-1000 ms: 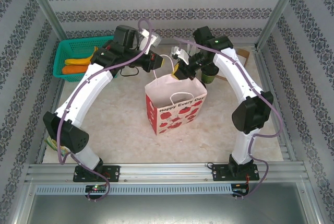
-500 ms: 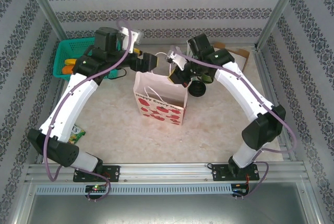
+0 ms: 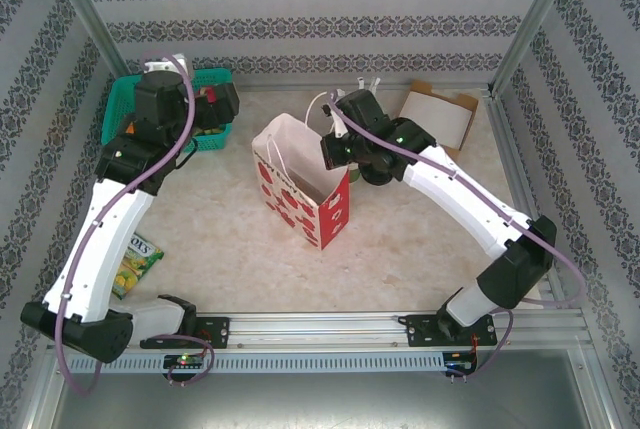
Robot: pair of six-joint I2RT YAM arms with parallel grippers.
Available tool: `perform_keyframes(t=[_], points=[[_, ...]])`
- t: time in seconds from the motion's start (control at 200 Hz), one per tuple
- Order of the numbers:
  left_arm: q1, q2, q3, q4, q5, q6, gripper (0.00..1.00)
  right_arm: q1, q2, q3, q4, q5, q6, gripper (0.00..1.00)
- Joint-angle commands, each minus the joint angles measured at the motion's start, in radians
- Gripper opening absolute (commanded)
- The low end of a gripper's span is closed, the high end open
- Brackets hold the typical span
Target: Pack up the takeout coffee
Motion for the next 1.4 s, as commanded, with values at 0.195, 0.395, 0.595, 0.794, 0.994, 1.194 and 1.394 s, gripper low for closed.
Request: perform_keyframes(t=[0.195,0.395,0.595,0.794,0.994,1.194,1.394], points=[[0.013,0.011,-0.082,-0.101,-0.132,-0.106,1.0,0.061,-0.12,-0.151,0.176,0.297,0.287,0.0],[0.013,0.042,-0.085,-0.085,-0.118,-0.12,1.0,0.065,-0.109,-0.174,0.179,0.251,0.299,0.0],[0.013,0.073,-0.077,-0.078,-0.092,-0.123,1.0,0.068,-0.093,-0.166,0.173,0.25,0.295,0.0],[0.013,0.084,-0.08,-0.076,-0.083,-0.123,1.0,0.067,-0.062,-0.154,0.187,0.212,0.309,0.0],[0.014,0.098,-0.078,-0.077,-0.071,-0.116,1.0,0.067,-0.038,-0.135,0.201,0.188,0.288,0.0],[0.014,0.115,-0.068,-0.08,-0.061,-0.112,1.0,0.067,-0.03,-0.12,0.206,0.173,0.257,0.0],[0.012,0.129,-0.062,-0.078,-0.049,-0.115,1.0,0.065,-0.038,-0.11,0.187,0.182,0.236,0.03]])
